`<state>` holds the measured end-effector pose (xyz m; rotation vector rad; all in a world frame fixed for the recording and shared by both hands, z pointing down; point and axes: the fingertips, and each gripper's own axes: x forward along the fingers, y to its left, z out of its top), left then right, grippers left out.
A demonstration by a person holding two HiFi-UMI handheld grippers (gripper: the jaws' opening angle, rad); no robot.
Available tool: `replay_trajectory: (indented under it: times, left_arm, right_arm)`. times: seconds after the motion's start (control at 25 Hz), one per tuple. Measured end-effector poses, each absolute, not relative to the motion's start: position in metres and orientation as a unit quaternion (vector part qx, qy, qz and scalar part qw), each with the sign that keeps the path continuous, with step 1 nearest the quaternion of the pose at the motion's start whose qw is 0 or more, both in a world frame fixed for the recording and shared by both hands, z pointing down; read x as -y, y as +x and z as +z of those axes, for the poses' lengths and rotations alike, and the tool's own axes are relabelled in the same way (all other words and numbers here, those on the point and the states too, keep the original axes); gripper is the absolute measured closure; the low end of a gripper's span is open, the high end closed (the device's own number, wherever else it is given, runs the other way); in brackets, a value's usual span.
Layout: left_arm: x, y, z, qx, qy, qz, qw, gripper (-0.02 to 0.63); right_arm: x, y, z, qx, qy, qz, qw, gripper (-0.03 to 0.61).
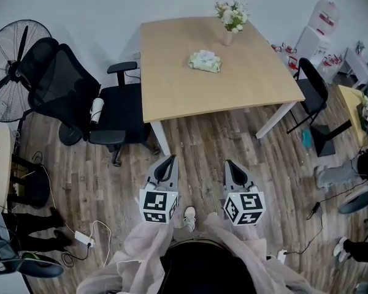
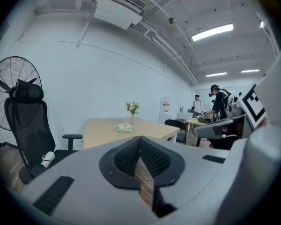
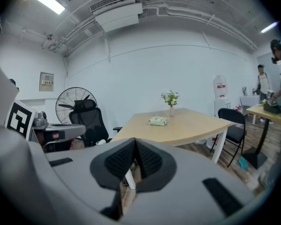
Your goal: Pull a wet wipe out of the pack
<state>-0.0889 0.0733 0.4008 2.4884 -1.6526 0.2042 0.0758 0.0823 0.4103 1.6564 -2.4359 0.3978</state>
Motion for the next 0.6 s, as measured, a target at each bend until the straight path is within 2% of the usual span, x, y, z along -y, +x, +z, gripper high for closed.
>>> replay_trajectory:
  times: [0.6]
  left_arm:
    - [-0.042, -0.09, 0.403, 0.538, 0.836, 0.074, 0.074, 0.601]
  right_arm:
    - [-0.053, 0.068, 0.413, 0.815, 0.555, 0.139, 0.091, 0.569]
